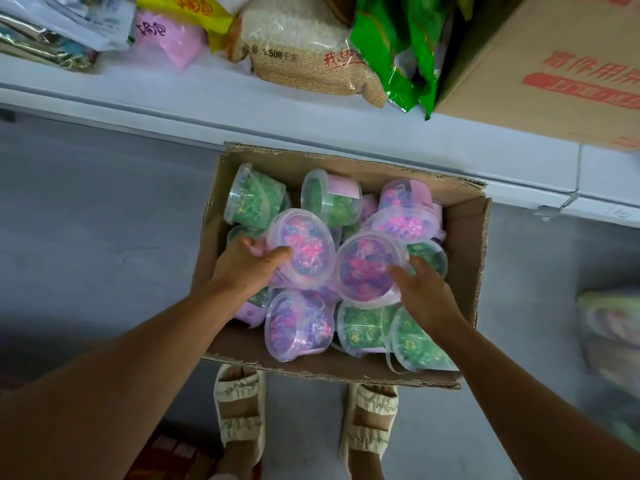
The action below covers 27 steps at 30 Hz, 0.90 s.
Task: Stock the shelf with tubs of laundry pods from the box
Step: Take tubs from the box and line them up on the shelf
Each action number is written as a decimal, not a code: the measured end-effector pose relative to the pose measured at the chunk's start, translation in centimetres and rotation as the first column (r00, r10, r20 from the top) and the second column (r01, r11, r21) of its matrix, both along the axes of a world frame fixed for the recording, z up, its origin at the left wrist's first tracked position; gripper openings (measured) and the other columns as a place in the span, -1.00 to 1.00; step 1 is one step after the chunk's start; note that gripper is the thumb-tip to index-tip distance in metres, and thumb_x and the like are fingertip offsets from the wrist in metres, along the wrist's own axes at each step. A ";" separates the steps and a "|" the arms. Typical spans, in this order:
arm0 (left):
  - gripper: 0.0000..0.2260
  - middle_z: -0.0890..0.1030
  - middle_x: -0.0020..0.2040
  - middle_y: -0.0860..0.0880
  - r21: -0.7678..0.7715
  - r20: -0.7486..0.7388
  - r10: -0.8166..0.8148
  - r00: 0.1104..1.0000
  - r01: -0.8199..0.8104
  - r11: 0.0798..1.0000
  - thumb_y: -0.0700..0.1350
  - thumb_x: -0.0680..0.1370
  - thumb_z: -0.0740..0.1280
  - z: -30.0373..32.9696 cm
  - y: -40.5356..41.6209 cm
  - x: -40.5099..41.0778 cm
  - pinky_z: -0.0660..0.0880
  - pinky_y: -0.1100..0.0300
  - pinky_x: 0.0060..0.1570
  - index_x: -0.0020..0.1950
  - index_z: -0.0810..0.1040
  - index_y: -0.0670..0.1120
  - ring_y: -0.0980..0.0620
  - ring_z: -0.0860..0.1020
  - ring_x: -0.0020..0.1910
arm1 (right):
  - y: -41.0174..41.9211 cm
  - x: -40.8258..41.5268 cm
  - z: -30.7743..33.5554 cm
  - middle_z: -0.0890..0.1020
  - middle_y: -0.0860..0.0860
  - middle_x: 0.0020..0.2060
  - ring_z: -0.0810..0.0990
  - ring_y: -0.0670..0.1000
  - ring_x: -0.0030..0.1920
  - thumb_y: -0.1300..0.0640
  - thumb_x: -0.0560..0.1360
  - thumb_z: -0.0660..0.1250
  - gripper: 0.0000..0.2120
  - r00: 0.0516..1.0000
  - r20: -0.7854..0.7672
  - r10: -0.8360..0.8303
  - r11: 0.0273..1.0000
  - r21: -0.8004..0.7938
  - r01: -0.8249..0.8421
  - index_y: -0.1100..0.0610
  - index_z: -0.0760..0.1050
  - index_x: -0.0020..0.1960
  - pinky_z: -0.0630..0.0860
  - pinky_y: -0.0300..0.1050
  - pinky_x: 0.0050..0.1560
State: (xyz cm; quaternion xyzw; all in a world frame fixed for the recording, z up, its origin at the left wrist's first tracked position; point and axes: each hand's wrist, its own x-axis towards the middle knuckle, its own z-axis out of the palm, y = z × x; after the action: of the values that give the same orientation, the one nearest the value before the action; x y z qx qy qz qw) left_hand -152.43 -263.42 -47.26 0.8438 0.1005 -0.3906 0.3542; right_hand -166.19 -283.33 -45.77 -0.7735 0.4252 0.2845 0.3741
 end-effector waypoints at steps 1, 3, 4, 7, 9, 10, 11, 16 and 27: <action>-0.72 0.62 -0.19 -0.03 -0.014 -0.018 0.040 0.999 -0.040 0.999 0.12 0.36 0.45 0.6 0.2 0.0 0.59 0.00 -0.08 -0.16 0.53 -0.05 -0.04 0.62 -0.17 | 0.0 0.1 0.9 0.40 0.09 0.29 0.44 0.12 0.23 -0.03 0.57 0.14 -0.66 1.000 0.023 -0.005 1.000 -0.006 0.005 0.06 0.35 0.30 0.39 -0.06 0.15; -0.65 0.64 -0.14 -0.09 -0.044 -0.044 0.109 0.993 -0.111 0.993 0.19 0.33 0.44 2.7 0.7 0.2 0.57 -0.06 0.02 -0.12 0.57 -0.07 -0.08 0.62 -0.13 | 0.3 0.5 3.3 0.46 0.07 0.22 0.50 0.16 0.18 -0.11 0.48 0.22 -0.59 0.986 0.090 -0.143 0.989 0.044 0.139 0.05 0.38 0.26 0.45 0.08 0.18; -0.60 0.65 -0.10 -0.11 -0.064 -0.064 0.157 0.986 -0.161 0.985 0.20 0.31 0.44 4.2 1.0 0.4 0.56 -0.04 0.04 -0.08 0.58 -0.09 -0.08 0.62 -0.12 | 0.5 1.0 4.8 0.50 0.08 0.19 0.54 0.17 0.14 -0.19 0.39 0.23 -0.50 0.957 0.132 -0.258 0.965 0.072 0.251 0.03 0.40 0.24 0.47 0.16 0.16; -0.50 0.62 -0.22 -0.05 -0.143 -0.123 0.261 0.957 -0.277 0.950 0.25 0.18 0.41 9.5 1.6 1.6 0.54 0.00 0.02 -0.11 0.57 -0.12 -0.04 0.59 -0.20 | 0.7 2.0 9.4 0.56 0.07 0.12 0.57 0.13 0.08 -0.34 0.19 0.18 -0.33 0.892 0.215 -0.397 0.917 0.120 0.380 -0.04 0.42 0.21 0.51 0.22 0.10; -0.66 0.52 -0.43 0.02 -0.205 -0.112 0.297 0.948 -0.315 0.927 0.16 0.28 0.45 13.9 1.9 2.8 0.49 0.06 -0.07 -0.26 0.51 -0.10 0.00 0.49 -0.33 | 0.6 2.8 12.7 0.57 0.06 0.12 0.56 0.15 0.10 -0.39 0.19 0.20 -0.34 0.862 0.257 -0.437 0.899 0.162 0.408 -0.10 0.42 0.20 0.49 0.21 0.14; -0.73 0.49 -0.47 0.03 -0.239 -0.111 0.323 0.940 -0.341 0.909 0.09 0.37 0.45 16.4 2.0 3.4 0.47 0.10 -0.11 -0.30 0.48 -0.08 0.02 0.45 -0.36 | 0.7 3.4 14.6 0.57 0.04 0.14 0.55 0.15 0.13 -0.40 0.20 0.22 -0.34 0.851 0.279 -0.446 0.894 0.178 0.410 -0.12 0.41 0.22 0.48 0.21 0.16; -0.76 0.48 -0.46 0.02 -0.268 -0.116 0.341 0.933 -0.360 0.894 0.03 0.44 0.41 19.0 2.3 4.1 0.45 0.14 -0.14 -0.30 0.47 -0.06 0.05 0.45 -0.37 | 0.7 4.0 16.8 0.57 0.02 0.15 0.54 0.14 0.16 -0.40 0.21 0.23 -0.35 0.842 0.301 -0.447 0.894 0.192 0.406 -0.13 0.41 0.22 0.46 0.20 0.19; -0.79 0.54 -0.24 -0.02 -0.390 -0.087 0.360 0.929 -0.364 0.846 0.07 0.44 0.40 32.5 4.7 7.6 0.44 0.15 -0.15 -0.18 0.46 -0.03 0.07 0.51 -0.23 | 2.7 7.8 31.5 0.62 0.09 -0.04 0.60 0.11 -0.02 -0.23 0.32 0.29 -0.62 0.776 0.401 -0.486 0.874 0.236 0.425 -0.02 0.50 0.00 0.48 0.23 0.16; -0.73 0.55 -0.16 -0.10 -0.597 0.071 0.372 0.925 -0.259 0.759 0.12 0.41 0.39 60.8 12.5 11.6 0.36 0.15 -0.19 -0.12 0.49 -0.06 -0.06 0.51 -0.13 | 8.1 11.4 60.4 0.61 0.19 -0.05 0.62 0.12 -0.09 0.11 0.56 0.20 -0.76 0.552 0.682 -0.479 0.878 0.372 0.302 0.30 0.46 0.02 0.58 -0.06 -0.12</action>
State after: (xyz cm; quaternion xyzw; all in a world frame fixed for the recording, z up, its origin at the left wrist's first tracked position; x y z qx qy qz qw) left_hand -140.84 -250.88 13.52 0.6995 0.0852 -0.2564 0.6615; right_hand -154.77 -275.23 14.59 -0.6603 0.3583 -0.1123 0.6504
